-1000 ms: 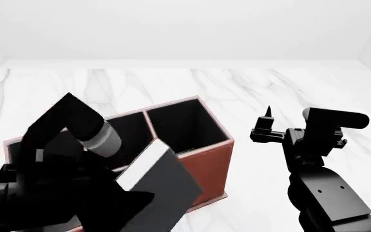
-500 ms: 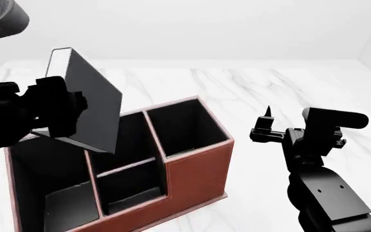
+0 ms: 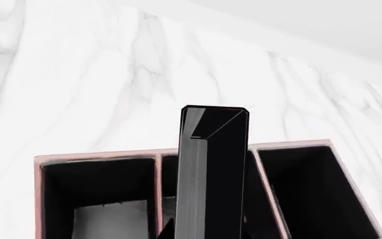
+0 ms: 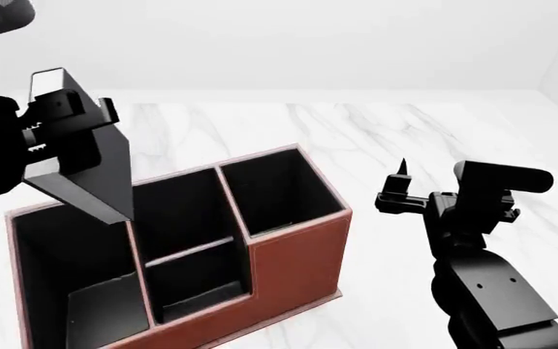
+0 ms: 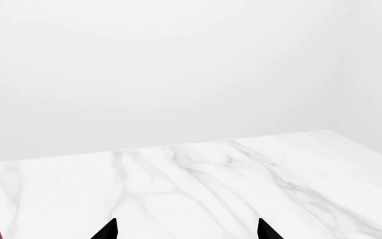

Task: Pick up the book and place it in the left compartment of the caddy.

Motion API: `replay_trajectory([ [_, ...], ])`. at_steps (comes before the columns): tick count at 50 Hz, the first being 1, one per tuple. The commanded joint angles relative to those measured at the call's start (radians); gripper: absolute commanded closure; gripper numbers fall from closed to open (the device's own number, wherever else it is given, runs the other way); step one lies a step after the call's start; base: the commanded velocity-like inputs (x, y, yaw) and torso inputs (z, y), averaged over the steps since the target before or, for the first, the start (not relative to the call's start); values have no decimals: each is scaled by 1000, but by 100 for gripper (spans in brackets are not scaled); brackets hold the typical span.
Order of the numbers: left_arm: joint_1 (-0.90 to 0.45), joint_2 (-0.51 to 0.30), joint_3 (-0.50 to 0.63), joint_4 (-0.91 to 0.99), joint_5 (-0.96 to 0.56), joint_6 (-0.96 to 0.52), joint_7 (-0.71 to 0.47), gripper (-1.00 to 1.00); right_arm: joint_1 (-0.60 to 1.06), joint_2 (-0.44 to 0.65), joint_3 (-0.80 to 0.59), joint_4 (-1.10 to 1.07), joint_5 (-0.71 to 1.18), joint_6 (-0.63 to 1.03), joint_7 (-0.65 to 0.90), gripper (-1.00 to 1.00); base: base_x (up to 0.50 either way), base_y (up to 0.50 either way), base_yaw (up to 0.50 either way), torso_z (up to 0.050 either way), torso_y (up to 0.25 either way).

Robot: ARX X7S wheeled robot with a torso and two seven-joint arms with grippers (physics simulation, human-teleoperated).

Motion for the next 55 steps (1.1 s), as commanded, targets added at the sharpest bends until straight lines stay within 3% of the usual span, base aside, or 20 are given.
replay_trajectory([
  [1, -165, -47, 134, 11, -77, 28, -87, 100, 6, 0, 0, 10, 3, -4, 1, -100, 0, 0, 0, 0, 0],
  [12, -231, -91, 282, 67, -109, 58, -76, 100, -2, 2, 3, 6, 7, -8, 5, -100, 0, 0, 0, 1, 1],
  [55, -163, -23, 422, -46, -61, 21, -2, 100, -2, 7, -6, 7, 18, -14, 10, -100, 0, 0, 0, 0, 1],
])
